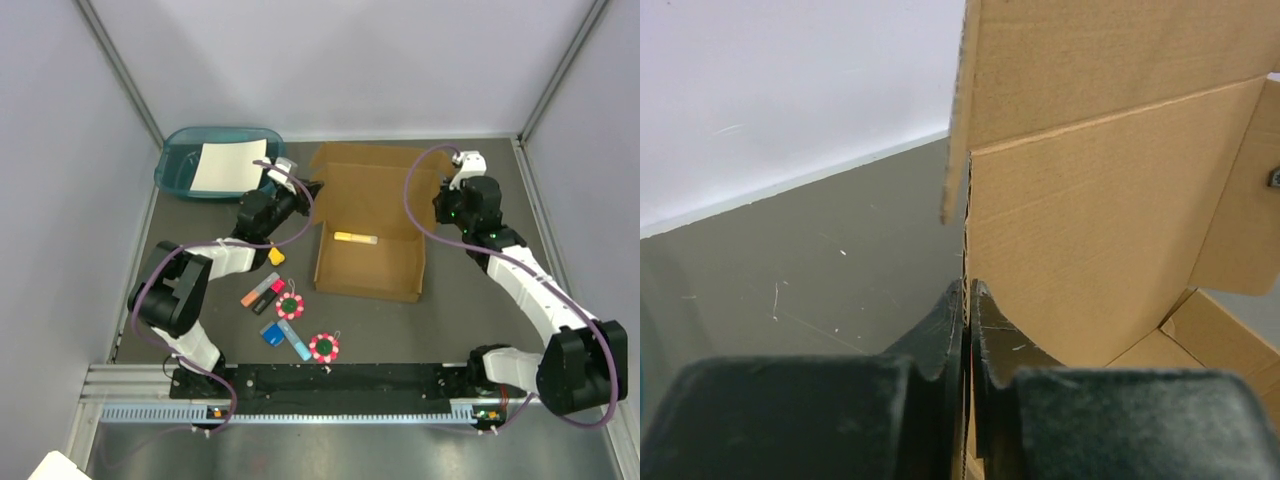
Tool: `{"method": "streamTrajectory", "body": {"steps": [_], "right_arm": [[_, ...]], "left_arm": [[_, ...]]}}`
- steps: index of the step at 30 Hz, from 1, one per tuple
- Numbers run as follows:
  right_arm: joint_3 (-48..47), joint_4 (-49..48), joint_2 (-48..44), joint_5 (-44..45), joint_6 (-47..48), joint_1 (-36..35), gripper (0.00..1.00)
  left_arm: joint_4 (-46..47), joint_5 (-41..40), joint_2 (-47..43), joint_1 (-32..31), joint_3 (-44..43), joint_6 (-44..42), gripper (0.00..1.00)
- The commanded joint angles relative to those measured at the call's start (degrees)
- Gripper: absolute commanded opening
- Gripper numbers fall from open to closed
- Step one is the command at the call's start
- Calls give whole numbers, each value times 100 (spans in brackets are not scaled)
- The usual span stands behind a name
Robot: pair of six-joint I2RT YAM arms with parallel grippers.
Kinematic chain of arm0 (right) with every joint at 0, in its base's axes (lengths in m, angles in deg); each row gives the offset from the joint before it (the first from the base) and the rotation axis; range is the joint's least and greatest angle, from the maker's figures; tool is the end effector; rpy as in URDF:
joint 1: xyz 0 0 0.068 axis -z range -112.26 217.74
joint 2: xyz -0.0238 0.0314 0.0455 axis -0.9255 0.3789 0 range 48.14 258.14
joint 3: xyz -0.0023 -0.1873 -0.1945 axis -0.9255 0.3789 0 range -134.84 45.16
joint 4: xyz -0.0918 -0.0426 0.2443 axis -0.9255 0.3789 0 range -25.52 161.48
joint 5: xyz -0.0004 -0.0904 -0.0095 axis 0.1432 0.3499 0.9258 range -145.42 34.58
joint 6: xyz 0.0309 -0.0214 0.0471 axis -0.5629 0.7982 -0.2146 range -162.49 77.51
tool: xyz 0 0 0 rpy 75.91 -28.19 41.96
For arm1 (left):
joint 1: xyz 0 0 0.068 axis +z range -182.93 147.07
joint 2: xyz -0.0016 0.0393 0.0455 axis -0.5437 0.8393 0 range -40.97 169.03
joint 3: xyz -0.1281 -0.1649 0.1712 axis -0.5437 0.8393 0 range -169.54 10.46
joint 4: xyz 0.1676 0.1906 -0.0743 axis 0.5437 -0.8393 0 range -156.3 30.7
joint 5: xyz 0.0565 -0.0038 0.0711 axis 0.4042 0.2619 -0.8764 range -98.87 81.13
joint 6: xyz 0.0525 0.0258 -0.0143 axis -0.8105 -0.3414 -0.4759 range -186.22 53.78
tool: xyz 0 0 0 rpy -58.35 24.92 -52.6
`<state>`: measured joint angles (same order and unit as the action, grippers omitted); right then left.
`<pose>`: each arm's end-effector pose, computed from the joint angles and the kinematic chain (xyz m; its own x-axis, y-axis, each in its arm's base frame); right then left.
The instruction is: Fold the paper box
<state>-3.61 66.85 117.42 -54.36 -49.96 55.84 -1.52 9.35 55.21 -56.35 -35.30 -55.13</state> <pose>0.2842 0.0591 0.2808 -0.4018 0.0482 -0.9144 -0.1383 0.9840 0.1126 0.3320 -0.1589 0.2349 -0.0119 -0.1939 -0.9809 0.6722 0.7247 -0.1514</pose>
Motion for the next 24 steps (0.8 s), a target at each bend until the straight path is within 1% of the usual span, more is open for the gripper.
{"method": "streamTrajectory", "body": {"steps": [1, 5, 9, 11, 14, 17, 19, 24], "right_arm": [[210, -332, -432, 640, -124, -277, 3], [289, -378, -538, 904, -80, -409, 0], [360, -413, -617, 1019, -36, -427, 0], [377, -448, -669, 1054, -10, -436, 0], [395, -448, -713, 1089, 17, -445, 0], [456, -500, -749, 1089, 78, -480, 0], [483, -527, -766, 1063, 122, -506, 0], [500, -562, -740, 1001, 184, -585, 0]], "left_arm": [[84, -248, -64, -13, -109, 165, 13], [85, -380, -257, -13, -47, 191, 24], [-152, -486, -547, -13, -39, 69, 29], [-336, -564, -749, -5, -30, 7, 33], [-653, -722, -1021, -5, 58, -54, 47], [-663, -758, -1163, -5, 242, -169, 52], [-706, -653, -1146, 48, 225, -257, 52], [-908, 48, -795, 311, -99, -55, 53]]}}
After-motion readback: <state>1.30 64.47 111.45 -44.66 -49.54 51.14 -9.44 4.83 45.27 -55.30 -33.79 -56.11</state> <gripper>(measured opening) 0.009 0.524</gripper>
